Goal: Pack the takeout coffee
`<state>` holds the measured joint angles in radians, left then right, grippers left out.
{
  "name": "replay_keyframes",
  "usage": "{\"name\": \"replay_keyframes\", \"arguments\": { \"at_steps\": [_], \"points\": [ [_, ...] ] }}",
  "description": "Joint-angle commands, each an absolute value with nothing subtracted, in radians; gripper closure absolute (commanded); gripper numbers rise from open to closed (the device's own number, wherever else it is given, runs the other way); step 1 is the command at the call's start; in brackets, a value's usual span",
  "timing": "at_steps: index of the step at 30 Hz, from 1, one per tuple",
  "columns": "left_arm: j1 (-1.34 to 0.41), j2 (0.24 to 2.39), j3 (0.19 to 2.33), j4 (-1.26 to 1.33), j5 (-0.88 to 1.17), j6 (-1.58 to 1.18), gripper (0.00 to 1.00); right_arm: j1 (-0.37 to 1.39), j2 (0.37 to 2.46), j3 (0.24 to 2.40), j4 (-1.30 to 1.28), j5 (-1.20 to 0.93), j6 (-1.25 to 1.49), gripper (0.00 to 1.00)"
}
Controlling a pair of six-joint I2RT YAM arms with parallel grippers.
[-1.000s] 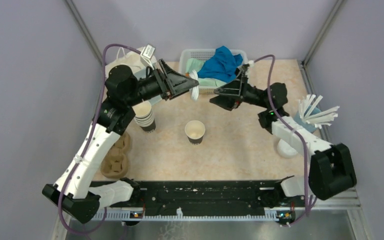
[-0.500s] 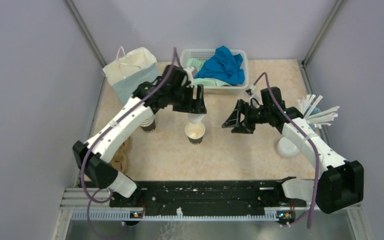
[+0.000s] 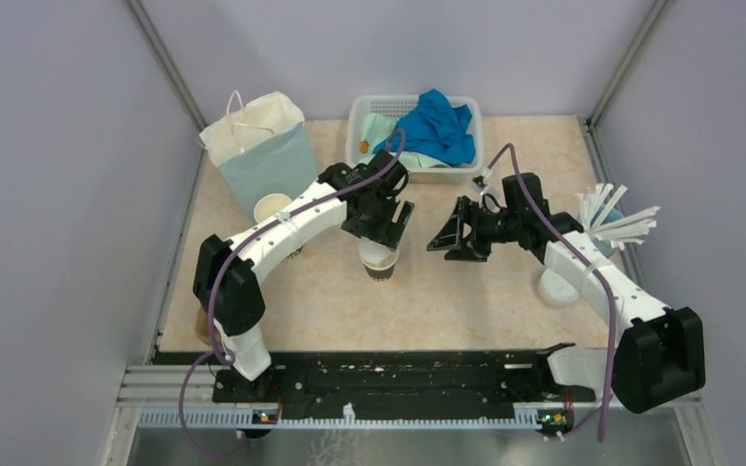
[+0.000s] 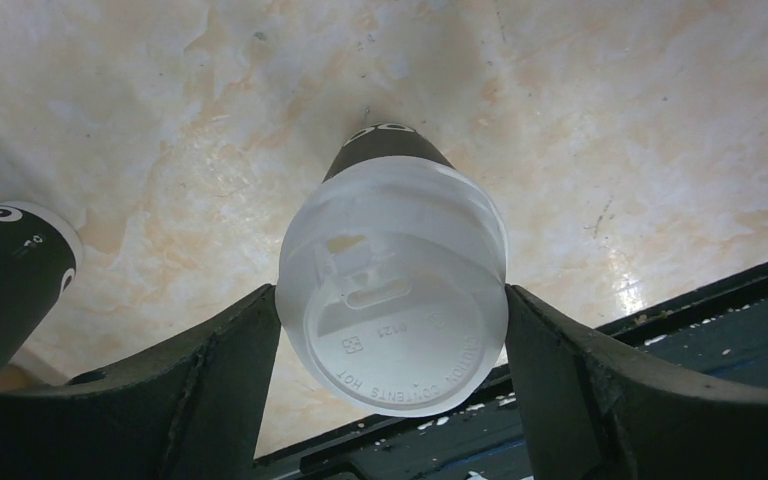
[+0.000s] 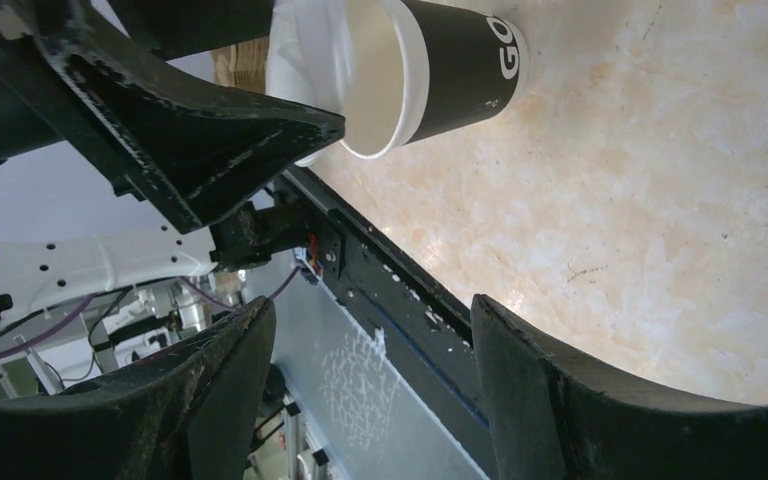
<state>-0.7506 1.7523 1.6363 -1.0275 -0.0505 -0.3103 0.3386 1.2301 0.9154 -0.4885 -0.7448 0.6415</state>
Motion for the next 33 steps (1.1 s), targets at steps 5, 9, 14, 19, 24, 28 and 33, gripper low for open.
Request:
{"name": "replay_keyframes", "arguments": {
  "at_steps": [5, 9, 14, 19, 24, 28, 33],
  "points": [
    [-0.762, 1.773, 1.658, -1.03, -0.096, -0.28, 0.12, 0.356, 1.236, 0.885, -0.386, -0.772, 0.672, 0.29],
    [-0.767, 1.774, 1.643, -1.018, -0.078, -0.288, 0.11, 0.358, 1.238, 0.877, -0.378, -0.776, 0.672, 0.29],
    [-0.773, 1.776, 1.63, -1.013, -0.08, -0.298, 0.11, 0.361, 1.237, 0.876, -0.371, -0.778, 0.671, 0.29],
    [-0.773, 1.772, 1.619, -1.0, -0.077, -0.298, 0.09, 0.364, 1.233, 0.867, -0.371, -0.78, 0.667, 0.29],
    [-0.773, 1.778, 1.615, -1.003, -0.078, -0.302, 0.08, 0.365, 1.226, 0.861, -0.373, -0.782, 0.665, 0.29],
    [-0.774, 1.777, 1.608, -0.998, -0.076, -0.304, 0.07, 0.364, 1.222, 0.855, -0.37, -0.785, 0.665, 0.29],
    [-0.777, 1.78, 1.61, -0.996, -0.068, -0.304, 0.07, 0.367, 1.218, 0.849, -0.371, -0.787, 0.66, 0.3]
  ]
}}
